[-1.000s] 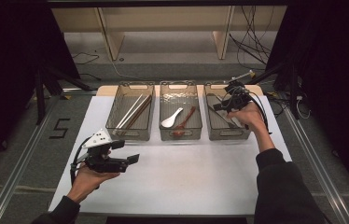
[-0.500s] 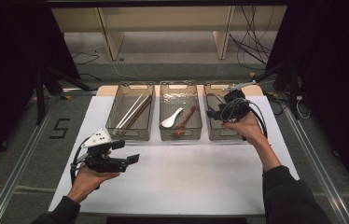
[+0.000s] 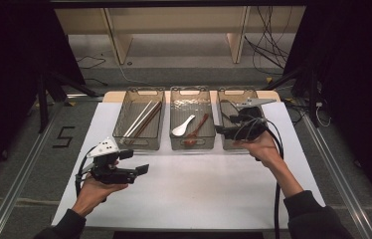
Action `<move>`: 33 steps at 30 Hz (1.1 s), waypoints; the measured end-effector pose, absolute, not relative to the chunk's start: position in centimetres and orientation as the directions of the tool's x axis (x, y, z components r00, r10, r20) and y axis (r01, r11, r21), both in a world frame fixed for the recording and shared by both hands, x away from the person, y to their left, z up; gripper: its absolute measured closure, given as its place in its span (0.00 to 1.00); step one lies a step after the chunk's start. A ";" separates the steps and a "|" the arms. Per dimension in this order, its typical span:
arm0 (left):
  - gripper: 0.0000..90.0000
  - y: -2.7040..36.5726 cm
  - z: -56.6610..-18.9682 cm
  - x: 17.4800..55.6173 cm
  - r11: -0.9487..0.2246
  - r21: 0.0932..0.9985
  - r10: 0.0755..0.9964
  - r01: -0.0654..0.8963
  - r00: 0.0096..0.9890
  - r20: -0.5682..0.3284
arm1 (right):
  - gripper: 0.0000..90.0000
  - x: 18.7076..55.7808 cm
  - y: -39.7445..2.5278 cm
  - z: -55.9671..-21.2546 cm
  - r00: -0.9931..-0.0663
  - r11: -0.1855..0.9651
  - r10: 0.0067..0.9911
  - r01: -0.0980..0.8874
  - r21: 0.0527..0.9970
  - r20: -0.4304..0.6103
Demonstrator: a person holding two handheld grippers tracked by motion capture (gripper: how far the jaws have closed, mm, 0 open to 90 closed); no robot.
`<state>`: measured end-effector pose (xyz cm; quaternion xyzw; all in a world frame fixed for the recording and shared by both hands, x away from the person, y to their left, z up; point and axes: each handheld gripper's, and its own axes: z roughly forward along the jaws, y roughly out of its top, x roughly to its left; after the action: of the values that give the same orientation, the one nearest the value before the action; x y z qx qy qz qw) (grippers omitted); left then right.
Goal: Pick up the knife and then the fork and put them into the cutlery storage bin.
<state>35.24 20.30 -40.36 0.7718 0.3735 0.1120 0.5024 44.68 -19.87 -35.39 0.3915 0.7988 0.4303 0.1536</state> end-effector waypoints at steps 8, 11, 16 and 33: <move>0.18 20.2 -40.3 35.3 -0.212 0.859 0.688 0.467 0.695 -0.208 | 0.32 43.2 -20.7 -36.1 -0.641 0.280 0.758 0.491 0.825 0.124; 0.18 20.1 -40.4 35.3 -0.214 0.856 0.689 0.470 0.694 -0.209 | 0.31 42.5 -20.9 -36.4 -0.643 0.270 0.755 0.486 0.831 0.130; 0.18 20.2 -40.4 35.3 -0.207 0.857 0.689 0.473 0.692 -0.215 | 0.30 41.3 -20.8 -36.9 -0.660 0.267 0.739 0.473 0.839 0.136; 0.18 20.6 -40.4 35.1 -0.204 0.858 0.684 0.472 0.695 -0.220 | 0.27 37.2 -21.2 -37.8 -0.682 0.242 0.723 0.401 0.883 0.112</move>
<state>35.06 20.63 -40.39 0.7689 0.3759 0.1048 0.5066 37.20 -21.18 -37.84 0.3644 0.7712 0.4962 0.1620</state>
